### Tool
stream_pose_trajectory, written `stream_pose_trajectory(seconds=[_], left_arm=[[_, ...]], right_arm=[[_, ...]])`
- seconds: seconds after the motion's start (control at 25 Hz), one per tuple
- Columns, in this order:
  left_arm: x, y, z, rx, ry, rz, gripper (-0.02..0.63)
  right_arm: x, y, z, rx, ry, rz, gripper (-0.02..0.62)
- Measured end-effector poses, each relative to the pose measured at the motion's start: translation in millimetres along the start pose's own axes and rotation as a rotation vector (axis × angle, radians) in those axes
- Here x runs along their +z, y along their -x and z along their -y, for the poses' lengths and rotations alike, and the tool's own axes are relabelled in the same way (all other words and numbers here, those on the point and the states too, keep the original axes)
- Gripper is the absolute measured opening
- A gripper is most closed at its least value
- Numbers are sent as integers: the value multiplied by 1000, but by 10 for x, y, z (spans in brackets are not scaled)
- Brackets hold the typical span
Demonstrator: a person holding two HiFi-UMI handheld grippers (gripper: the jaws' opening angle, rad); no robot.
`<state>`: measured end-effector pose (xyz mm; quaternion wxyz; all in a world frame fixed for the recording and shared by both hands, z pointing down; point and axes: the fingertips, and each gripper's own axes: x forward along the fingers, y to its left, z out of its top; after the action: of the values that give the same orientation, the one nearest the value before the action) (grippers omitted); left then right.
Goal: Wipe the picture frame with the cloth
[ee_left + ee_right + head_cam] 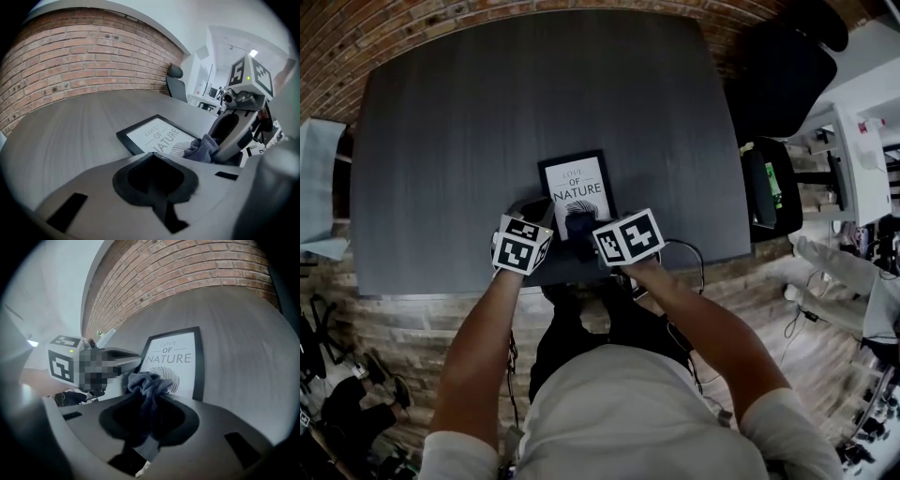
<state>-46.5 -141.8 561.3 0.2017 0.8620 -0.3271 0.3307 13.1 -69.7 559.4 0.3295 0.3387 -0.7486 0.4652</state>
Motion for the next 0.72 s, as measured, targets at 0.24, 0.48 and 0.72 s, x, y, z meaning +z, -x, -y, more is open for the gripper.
stream_pose_trajectory(seconds=[0.24,0.48,0.72], left_arm=[[-26,-3,2,22,-31,-6,8],[-25,0,-14,26,-28,-3,8],[-29,-7,-6,35,-20,3,8]], right_arm=[[-25,169,270,-63,18,14,110],[-44,345,506,-123,28,25,110],[-24,495,646,-194,75,20,110]])
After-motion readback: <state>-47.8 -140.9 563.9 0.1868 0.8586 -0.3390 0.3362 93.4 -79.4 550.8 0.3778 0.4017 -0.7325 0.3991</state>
